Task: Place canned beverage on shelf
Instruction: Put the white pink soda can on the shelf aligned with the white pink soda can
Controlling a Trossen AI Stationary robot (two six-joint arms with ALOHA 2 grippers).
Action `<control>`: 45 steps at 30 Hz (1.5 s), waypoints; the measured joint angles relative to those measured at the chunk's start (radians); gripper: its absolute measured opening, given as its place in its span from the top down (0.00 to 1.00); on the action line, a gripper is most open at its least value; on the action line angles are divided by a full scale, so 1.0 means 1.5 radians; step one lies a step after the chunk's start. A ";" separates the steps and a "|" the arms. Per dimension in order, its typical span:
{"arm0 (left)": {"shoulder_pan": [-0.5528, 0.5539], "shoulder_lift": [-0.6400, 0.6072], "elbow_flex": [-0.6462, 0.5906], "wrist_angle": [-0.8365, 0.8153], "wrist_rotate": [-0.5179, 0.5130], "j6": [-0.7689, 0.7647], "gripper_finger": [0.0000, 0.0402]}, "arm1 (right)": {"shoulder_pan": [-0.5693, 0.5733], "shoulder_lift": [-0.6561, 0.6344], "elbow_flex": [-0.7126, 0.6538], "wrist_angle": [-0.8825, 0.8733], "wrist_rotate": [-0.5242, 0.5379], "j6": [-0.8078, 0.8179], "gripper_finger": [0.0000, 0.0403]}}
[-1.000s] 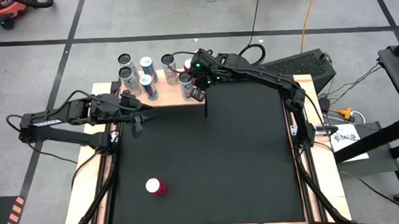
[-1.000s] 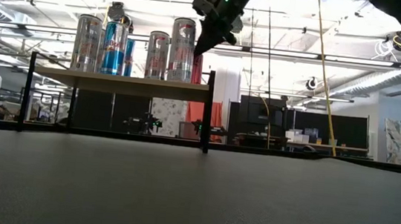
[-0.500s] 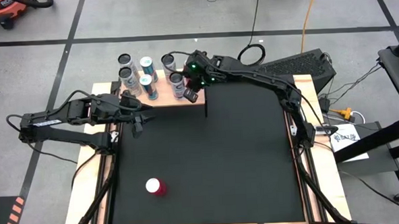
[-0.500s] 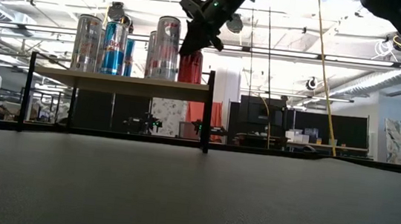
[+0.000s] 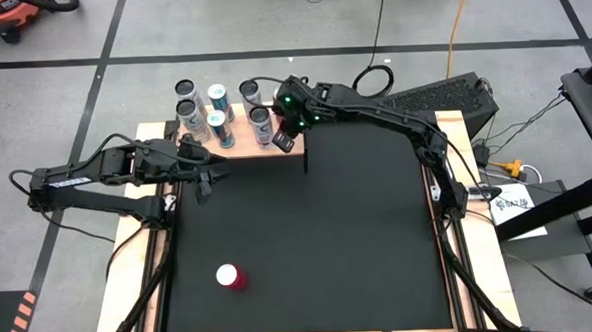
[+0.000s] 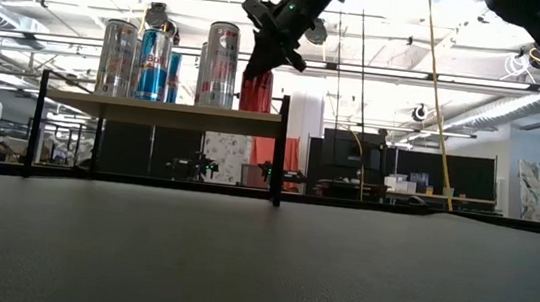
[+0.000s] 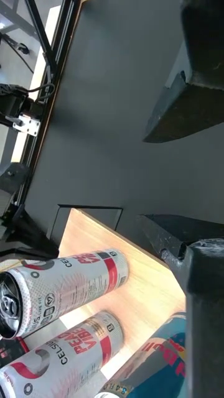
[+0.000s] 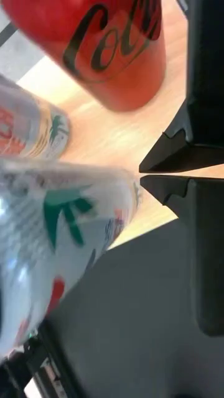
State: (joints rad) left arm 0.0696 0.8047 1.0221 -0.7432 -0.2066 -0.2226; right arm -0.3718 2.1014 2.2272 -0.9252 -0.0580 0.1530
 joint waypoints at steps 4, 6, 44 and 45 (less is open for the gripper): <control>0.000 0.000 0.000 0.000 0.000 0.000 0.50 | 0.011 0.000 0.000 0.009 -0.001 -0.003 1.00; 0.000 0.000 0.000 0.000 -0.001 0.000 0.50 | 0.016 0.000 0.000 0.019 -0.002 -0.003 1.00; 0.000 0.000 0.000 -0.005 -0.007 0.000 0.50 | 0.022 0.034 0.000 0.065 -0.014 -0.002 1.00; 0.000 0.000 0.000 -0.005 -0.007 0.000 0.50 | 0.021 0.033 0.000 0.065 -0.012 -0.002 1.00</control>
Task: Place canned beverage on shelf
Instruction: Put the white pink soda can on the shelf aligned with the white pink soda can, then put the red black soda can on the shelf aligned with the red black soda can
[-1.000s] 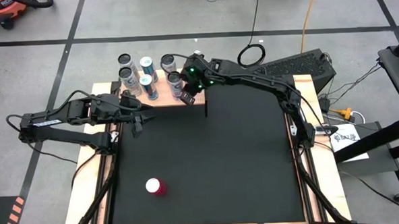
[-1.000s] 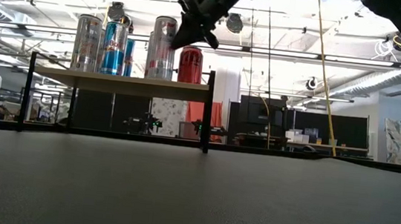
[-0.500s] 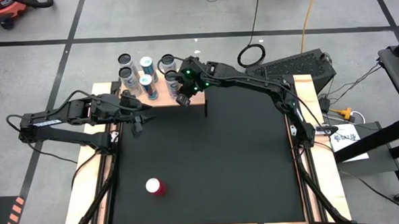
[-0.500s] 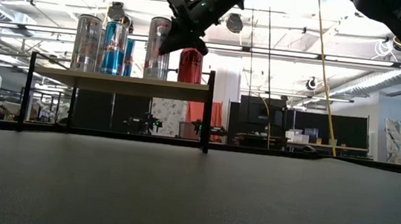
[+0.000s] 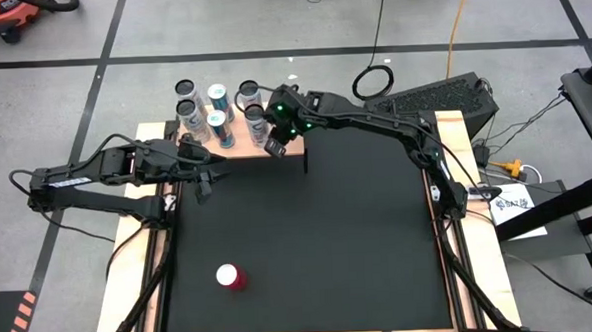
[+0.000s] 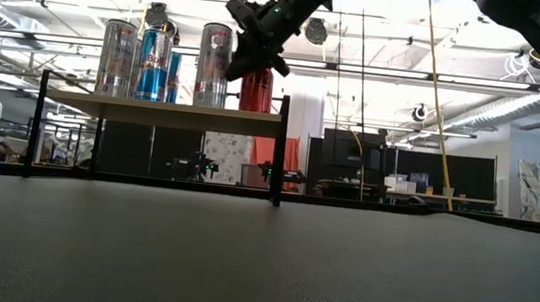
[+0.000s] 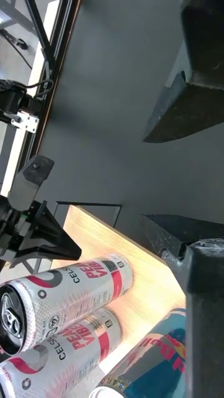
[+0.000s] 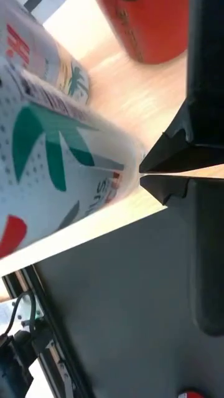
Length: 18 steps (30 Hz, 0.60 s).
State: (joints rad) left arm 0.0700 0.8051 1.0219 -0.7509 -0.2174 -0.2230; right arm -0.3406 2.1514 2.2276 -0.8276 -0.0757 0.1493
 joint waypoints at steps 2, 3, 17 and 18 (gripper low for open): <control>0.000 0.000 0.000 0.000 0.000 0.000 0.50 | -0.003 0.000 0.000 0.001 0.000 0.000 1.00; 0.000 0.000 0.000 0.000 0.000 0.000 0.50 | -0.003 0.000 0.000 0.004 0.000 0.000 1.00; 0.000 0.000 0.000 0.000 0.000 0.000 0.50 | -0.004 -0.001 0.000 0.065 -0.003 -0.002 1.00; 0.000 0.000 0.000 0.000 0.000 0.000 0.50 | -0.004 -0.001 0.000 0.064 -0.002 -0.001 1.00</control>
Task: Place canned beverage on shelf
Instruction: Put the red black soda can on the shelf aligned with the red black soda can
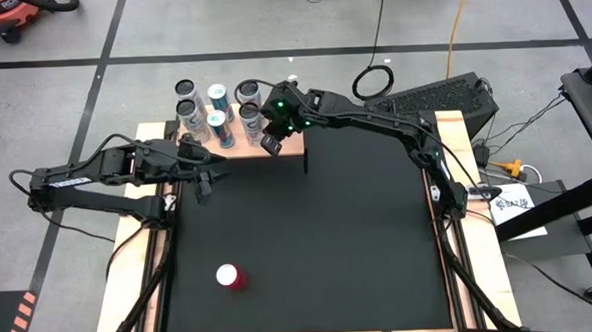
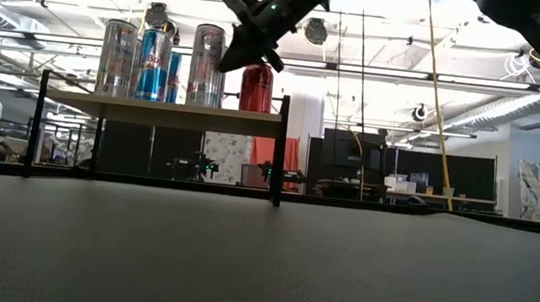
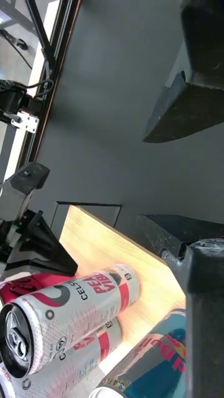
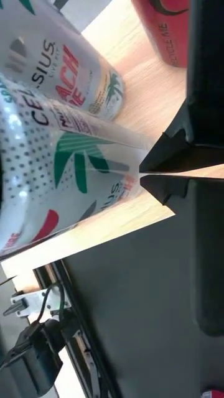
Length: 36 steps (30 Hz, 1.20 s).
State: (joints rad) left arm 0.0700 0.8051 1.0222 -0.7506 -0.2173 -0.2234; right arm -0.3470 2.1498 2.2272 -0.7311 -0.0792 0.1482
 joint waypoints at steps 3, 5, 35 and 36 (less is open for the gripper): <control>0.000 0.000 0.000 0.000 0.000 0.000 0.50 | 0.000 0.000 0.000 -0.012 0.000 0.002 1.00; 0.000 0.000 0.000 0.000 0.000 0.000 0.50 | 0.000 -0.006 0.000 -0.043 0.000 -0.001 1.00; -0.020 0.043 0.000 0.060 0.128 -0.005 0.50 | 0.022 -0.247 0.000 -0.554 0.025 0.054 1.00; -0.029 0.050 0.000 0.064 0.130 -0.005 0.50 | 0.026 -0.250 0.000 -0.558 0.041 0.059 1.00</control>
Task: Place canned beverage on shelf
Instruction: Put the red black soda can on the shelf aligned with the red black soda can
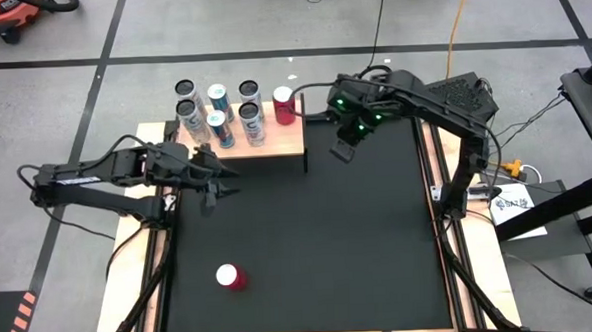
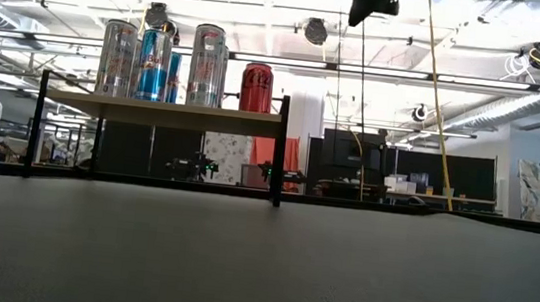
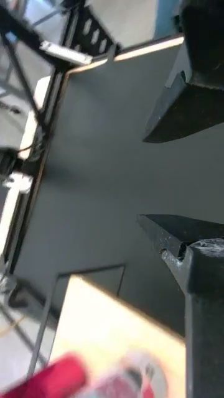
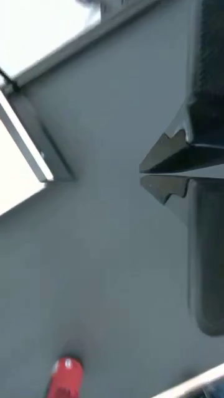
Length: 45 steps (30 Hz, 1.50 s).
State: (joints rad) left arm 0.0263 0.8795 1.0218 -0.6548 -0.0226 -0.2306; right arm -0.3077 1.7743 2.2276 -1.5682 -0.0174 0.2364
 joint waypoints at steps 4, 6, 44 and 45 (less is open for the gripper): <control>-0.038 0.023 0.000 -0.006 0.028 -0.029 0.50 | 0.011 -0.007 0.000 -0.001 0.062 0.011 1.00; -0.055 0.031 0.000 -0.004 0.042 -0.045 0.50 | 0.013 -0.008 0.000 -0.001 0.066 0.009 1.00; -0.210 0.201 0.000 -0.006 0.084 -0.156 0.50 | 0.086 -0.008 0.000 -0.002 0.065 0.060 0.93; -0.210 0.201 0.000 -0.006 0.084 -0.156 0.50 | 0.086 -0.008 0.000 -0.002 0.064 0.061 0.92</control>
State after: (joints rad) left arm -0.2886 1.1805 1.0218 -0.6643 0.1040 -0.4652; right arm -0.1791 1.7626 2.2276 -1.5711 0.0791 0.3279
